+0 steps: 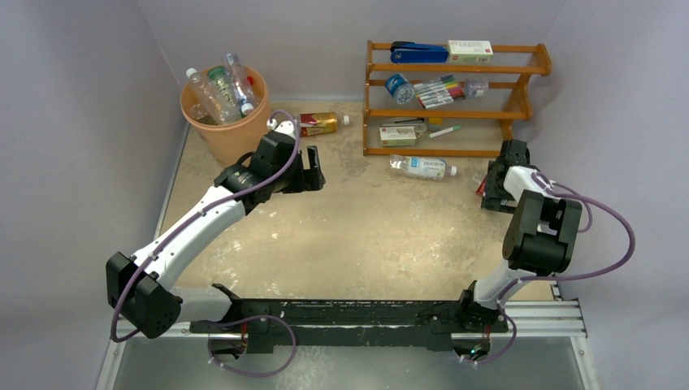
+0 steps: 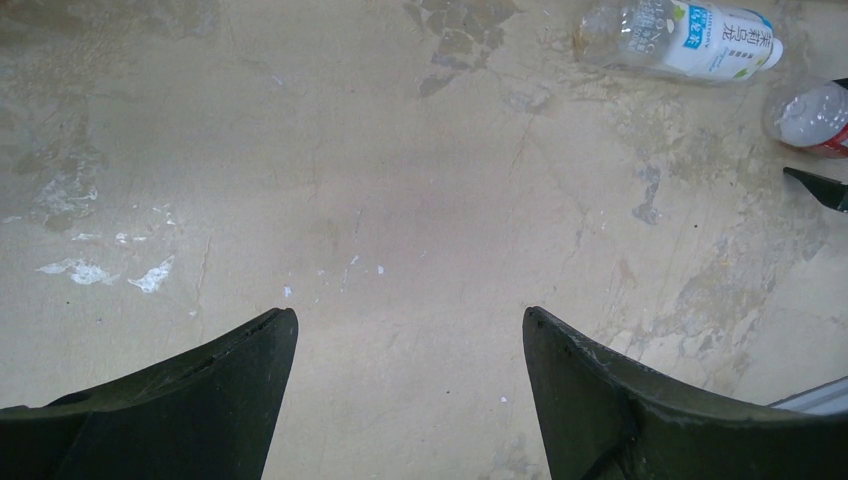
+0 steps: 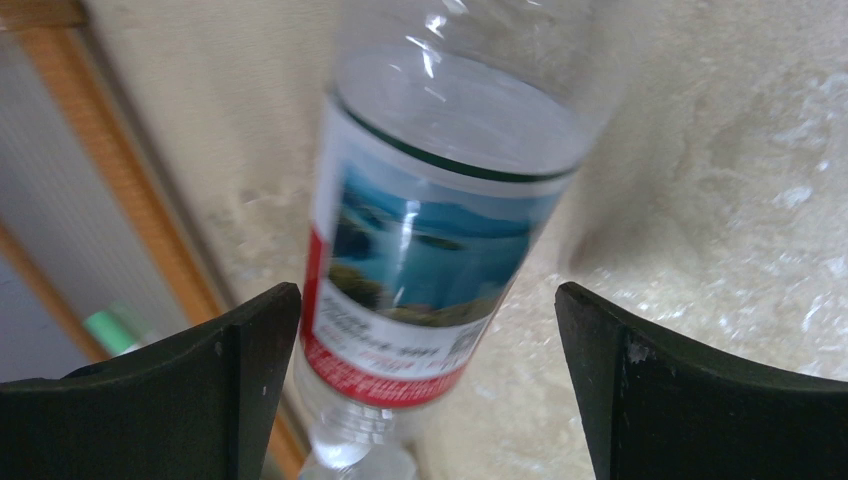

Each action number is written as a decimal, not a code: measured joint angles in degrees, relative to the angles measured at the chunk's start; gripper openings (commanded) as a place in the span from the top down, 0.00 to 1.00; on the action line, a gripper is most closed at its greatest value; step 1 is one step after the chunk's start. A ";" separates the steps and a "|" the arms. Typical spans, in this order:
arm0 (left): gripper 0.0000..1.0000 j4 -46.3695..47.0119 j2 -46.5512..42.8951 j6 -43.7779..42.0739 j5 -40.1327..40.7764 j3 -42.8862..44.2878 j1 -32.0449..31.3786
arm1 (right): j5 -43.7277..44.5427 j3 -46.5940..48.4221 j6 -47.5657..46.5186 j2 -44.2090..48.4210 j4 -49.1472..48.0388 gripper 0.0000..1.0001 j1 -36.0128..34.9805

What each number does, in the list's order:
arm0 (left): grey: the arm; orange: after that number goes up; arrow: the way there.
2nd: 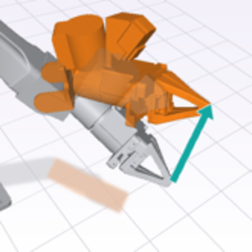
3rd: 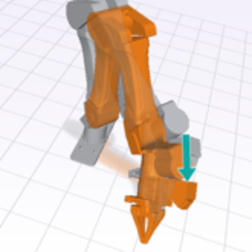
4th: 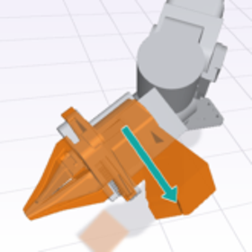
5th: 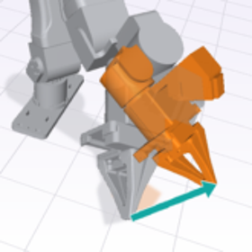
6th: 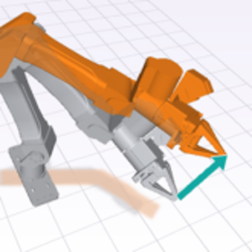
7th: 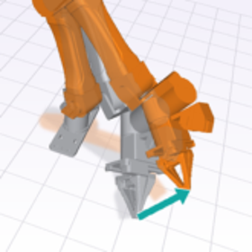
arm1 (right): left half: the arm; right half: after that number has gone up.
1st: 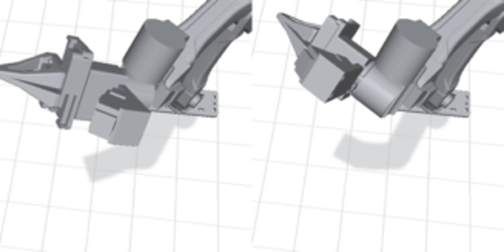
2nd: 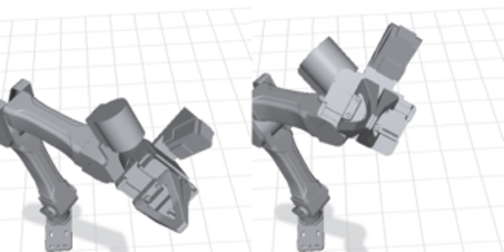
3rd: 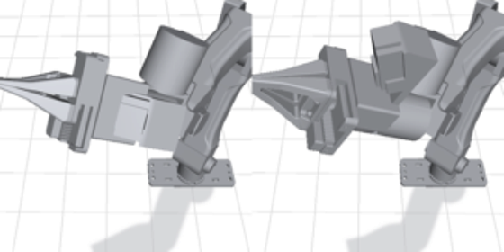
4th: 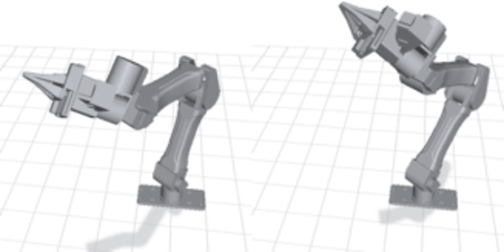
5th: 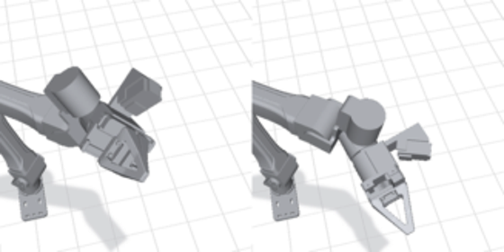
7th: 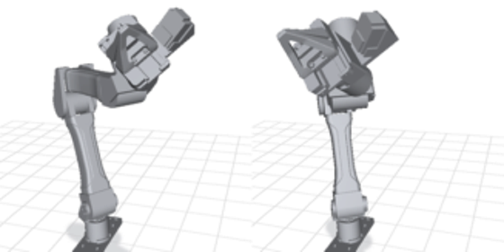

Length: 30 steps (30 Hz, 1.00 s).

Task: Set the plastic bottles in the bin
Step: Pick up the plastic bottle at the center of the board.

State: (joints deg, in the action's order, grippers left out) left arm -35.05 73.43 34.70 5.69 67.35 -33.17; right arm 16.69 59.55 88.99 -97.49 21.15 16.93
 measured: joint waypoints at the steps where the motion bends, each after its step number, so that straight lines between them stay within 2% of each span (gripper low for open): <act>1: 0.17 -0.17 0.00 -0.07 0.09 0.00 -0.02 | -0.22 0.07 -0.52 -0.98 0.17 0.01 0.22; 4: 0.17 -0.50 0.00 -0.46 0.31 0.00 -0.02 | -1.14 2.69 -2.16 -2.69 0.74 0.07 0.96; 9: 0.17 -0.57 -0.02 -1.29 0.55 -0.11 -0.02 | -2.03 5.09 -4.83 -5.22 1.40 0.37 1.46; 12: 0.17 -0.57 -0.04 -1.31 0.55 -0.57 -0.02 | -2.32 4.13 -5.68 -4.76 0.72 0.48 1.46; 18: 0.17 -0.28 -0.20 -1.29 0.50 -1.77 -0.02 | -2.10 -0.09 -8.59 -0.92 -0.31 0.56 1.36; 21: 0.17 0.11 -0.48 -1.25 0.48 -2.69 -0.02 | -1.38 -2.78 -10.43 2.36 -0.22 0.57 0.22; 30: 0.13 2.14 -2.64 0.96 -2.36 -3.58 -0.02 | 0.22 -13.88 -17.62 23.23 -2.29 0.63 -9.66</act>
State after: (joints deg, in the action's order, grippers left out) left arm -32.91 70.78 35.66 3.33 63.77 -33.19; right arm 16.91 45.67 71.37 -74.26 18.85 7.27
